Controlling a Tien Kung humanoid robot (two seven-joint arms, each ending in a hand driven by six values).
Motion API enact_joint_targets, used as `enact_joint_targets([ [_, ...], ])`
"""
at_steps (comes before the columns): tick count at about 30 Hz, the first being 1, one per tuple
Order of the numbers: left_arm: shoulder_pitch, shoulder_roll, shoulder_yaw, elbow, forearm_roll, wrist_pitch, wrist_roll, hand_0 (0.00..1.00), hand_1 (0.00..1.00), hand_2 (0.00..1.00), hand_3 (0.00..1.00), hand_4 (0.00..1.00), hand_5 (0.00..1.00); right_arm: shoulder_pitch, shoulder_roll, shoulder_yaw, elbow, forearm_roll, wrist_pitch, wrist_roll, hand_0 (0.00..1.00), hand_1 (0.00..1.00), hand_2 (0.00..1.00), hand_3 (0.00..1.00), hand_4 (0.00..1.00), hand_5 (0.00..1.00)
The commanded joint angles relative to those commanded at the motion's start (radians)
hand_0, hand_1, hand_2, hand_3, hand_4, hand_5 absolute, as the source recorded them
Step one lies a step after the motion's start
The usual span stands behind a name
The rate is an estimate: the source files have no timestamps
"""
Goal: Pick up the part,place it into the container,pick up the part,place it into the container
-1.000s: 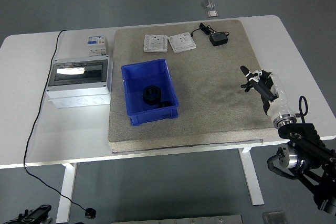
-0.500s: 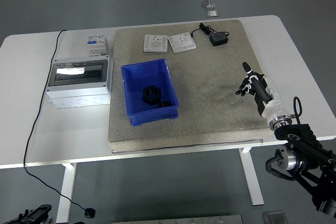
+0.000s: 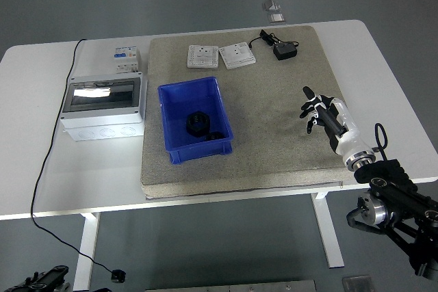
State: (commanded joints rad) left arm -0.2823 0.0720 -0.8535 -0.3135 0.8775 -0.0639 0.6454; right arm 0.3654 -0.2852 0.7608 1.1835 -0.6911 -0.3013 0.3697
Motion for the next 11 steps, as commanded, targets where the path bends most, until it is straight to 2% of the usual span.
enact_joint_targets([
  [1,0.0,0.0,0.004,0.001,-0.006,0.005,-0.003,0.703,0.672,0.675,0.674,0.763,0.747,0.0,-0.001,-0.001,0.001,0.0,0.0,0.0,0.047,0.195,0.708,0.673,0.998,0.798],
  [4,0.0,0.0,0.016,0.002,-0.03,0.021,-0.016,0.703,0.672,0.675,0.674,0.763,0.747,0.001,-0.004,-0.005,0.003,0.006,-0.001,0.005,0.047,0.195,0.708,0.673,0.998,0.798],
  [11,-0.004,-0.003,0.037,0.001,-0.111,0.02,0.0,0.705,0.684,0.707,0.689,0.761,0.745,-0.001,-0.011,-0.002,0.005,0.053,-0.017,0.032,0.023,0.175,0.703,0.661,0.998,0.802],
])
